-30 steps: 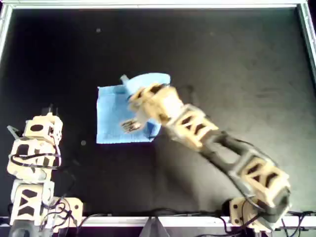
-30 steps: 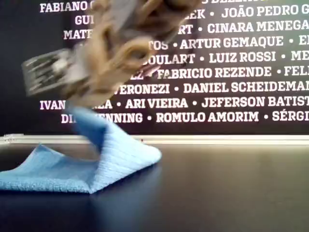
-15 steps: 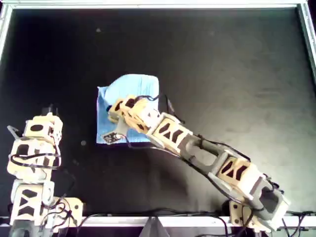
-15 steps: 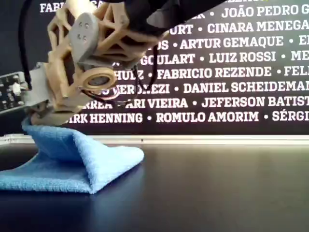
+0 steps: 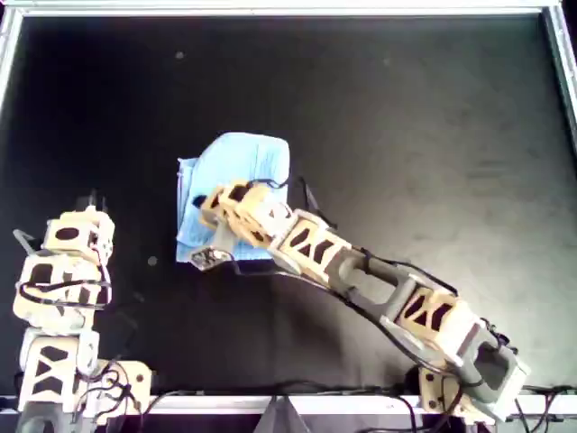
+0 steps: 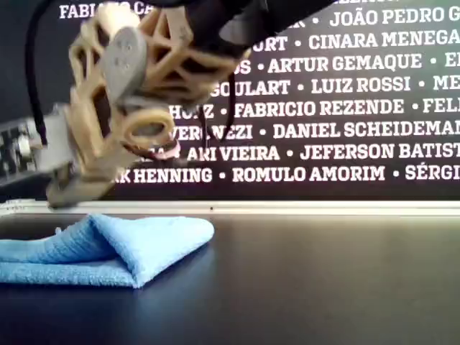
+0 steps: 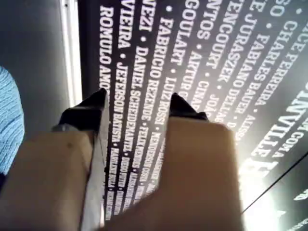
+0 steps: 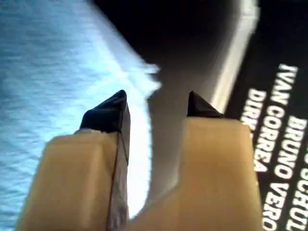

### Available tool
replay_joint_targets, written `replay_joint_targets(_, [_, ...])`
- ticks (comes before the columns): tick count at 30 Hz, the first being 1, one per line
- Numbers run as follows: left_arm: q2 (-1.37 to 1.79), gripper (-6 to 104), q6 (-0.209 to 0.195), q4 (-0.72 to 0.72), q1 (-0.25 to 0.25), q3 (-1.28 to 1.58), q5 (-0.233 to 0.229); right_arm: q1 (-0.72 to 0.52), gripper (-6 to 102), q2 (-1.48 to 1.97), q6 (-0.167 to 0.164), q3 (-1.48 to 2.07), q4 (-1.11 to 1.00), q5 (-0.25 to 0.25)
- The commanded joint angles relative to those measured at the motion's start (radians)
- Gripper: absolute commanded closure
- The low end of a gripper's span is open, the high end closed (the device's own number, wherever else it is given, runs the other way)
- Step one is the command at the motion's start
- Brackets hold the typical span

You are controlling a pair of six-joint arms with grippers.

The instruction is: Fold a cloth

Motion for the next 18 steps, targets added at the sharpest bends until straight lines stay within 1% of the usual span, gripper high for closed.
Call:
replay_joint_targets(1, [0.015,53,0.005,-0.014,0.017,-0.014,0.005,-0.012,49,0.233,-0.011,0.095,-0.031,-0.005])
replay_joint_targets(3, [0.015,52,0.005,-0.014,0.017,-0.014,0.005,-0.034,56,0.342,-0.011,0.235,-0.031,-0.005])
replay_joint_targets(5, [0.015,52,0.005,-0.014,0.017,-0.012,0.005,-0.067,65,0.485,-0.012,0.411,-0.031,-0.006])
replay_joint_targets(7, [0.015,52,0.005,-0.014,0.017,-0.012,0.005,-0.095,75,0.632,-0.012,0.578,-0.031,-0.020])
replay_joint_targets(8, [0.015,52,0.005,-0.014,0.017,-0.012,0.005,-0.109,80,0.706,-0.012,0.664,-0.031,-0.006])
replay_joint_targets(11, [0.015,52,0.005,-0.014,0.017,-0.012,0.005,-0.166,93,0.927,-0.012,0.891,-0.031,-0.003])
replay_joint_targets(13, [0.015,52,0.005,-0.014,0.017,-0.012,0.005,-0.229,98,1.065,-0.012,1.025,-0.031,-0.003])
replay_joint_targets(18, [0.015,52,0.005,-0.014,0.015,-0.012,0.005,-0.485,97,1.381,-0.012,1.285,-0.031,-0.003])
